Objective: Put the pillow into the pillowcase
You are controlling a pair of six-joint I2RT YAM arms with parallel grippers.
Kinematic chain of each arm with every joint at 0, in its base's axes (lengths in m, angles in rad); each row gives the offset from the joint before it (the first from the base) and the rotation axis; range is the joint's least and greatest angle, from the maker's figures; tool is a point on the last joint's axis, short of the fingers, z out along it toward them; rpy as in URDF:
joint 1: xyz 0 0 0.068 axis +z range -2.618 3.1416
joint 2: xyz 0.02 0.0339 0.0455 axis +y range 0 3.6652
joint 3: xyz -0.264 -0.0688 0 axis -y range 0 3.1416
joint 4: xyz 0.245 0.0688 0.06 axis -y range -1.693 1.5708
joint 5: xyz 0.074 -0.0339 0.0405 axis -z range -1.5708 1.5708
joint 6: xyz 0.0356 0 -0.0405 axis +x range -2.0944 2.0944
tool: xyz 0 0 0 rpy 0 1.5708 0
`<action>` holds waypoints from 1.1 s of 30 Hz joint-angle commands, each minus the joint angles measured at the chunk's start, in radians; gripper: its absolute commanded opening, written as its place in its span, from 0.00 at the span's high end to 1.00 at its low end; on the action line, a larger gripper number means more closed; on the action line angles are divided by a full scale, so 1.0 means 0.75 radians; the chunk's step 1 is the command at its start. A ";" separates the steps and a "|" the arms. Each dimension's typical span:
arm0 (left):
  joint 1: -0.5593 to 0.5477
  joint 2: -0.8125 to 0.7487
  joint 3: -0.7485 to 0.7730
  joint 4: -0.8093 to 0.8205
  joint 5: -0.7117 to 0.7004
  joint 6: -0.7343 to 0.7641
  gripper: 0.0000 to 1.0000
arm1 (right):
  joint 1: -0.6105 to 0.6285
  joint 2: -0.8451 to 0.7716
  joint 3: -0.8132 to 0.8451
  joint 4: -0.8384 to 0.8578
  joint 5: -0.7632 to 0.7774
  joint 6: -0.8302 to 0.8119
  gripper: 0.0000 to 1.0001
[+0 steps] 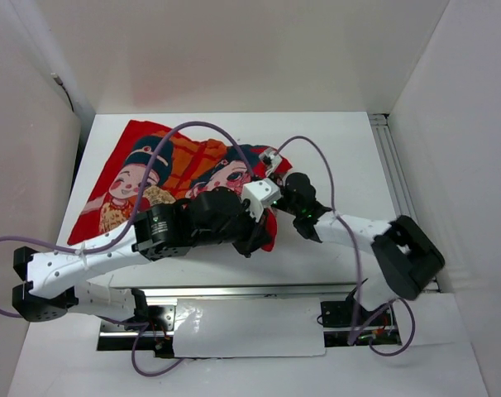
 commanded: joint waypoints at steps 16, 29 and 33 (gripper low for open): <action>-0.045 0.199 0.045 0.002 -0.131 -0.135 0.00 | -0.576 -0.554 -0.049 -1.652 0.720 0.284 0.16; 0.717 0.056 -0.139 -0.133 -0.293 -0.381 0.00 | -0.771 -0.685 -0.139 -1.594 0.115 -0.015 0.21; 0.983 -0.001 -0.252 -0.149 -0.332 -0.430 0.00 | -0.654 -0.704 -0.074 -1.503 0.098 -0.042 0.12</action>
